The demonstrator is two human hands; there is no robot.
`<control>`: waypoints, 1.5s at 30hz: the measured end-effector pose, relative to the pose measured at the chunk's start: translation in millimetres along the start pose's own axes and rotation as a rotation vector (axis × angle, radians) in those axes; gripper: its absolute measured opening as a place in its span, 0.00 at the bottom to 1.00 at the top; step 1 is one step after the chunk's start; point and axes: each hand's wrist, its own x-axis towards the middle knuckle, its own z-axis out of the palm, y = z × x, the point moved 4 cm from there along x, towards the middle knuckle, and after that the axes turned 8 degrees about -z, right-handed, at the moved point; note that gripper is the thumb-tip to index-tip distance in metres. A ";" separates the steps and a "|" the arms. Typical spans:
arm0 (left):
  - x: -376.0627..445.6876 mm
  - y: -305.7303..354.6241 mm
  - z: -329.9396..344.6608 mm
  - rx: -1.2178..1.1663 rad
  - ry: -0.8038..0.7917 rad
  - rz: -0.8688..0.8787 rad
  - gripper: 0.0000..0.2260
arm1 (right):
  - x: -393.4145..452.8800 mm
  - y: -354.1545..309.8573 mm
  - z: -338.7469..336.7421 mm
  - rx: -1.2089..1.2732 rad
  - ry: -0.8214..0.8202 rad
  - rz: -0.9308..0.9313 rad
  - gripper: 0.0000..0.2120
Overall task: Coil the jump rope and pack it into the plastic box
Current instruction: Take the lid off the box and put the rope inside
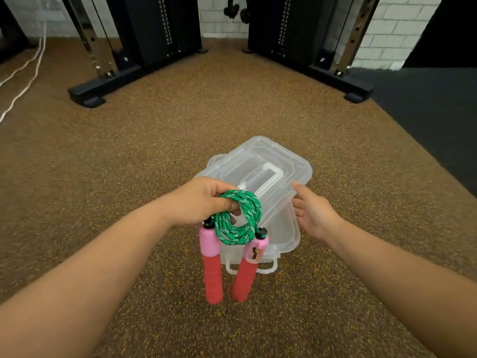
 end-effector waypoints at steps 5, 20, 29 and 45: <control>-0.8 0.0 3.8 0.001 0.014 -0.021 0.10 | 17.3 -3.8 -1.7 0.171 0.066 0.004 0.10; 0.4 1.0 14.5 -0.029 -0.014 -0.062 0.11 | 28.8 -36.4 -46.8 0.304 0.228 -0.051 0.11; 8.5 18.4 33.2 -0.064 -0.074 -0.018 0.11 | 20.2 -58.3 -158.1 0.450 0.425 -0.099 0.11; 24.5 31.2 55.7 -0.067 -0.078 -0.010 0.10 | 13.2 12.3 -207.8 -0.203 0.516 0.209 0.10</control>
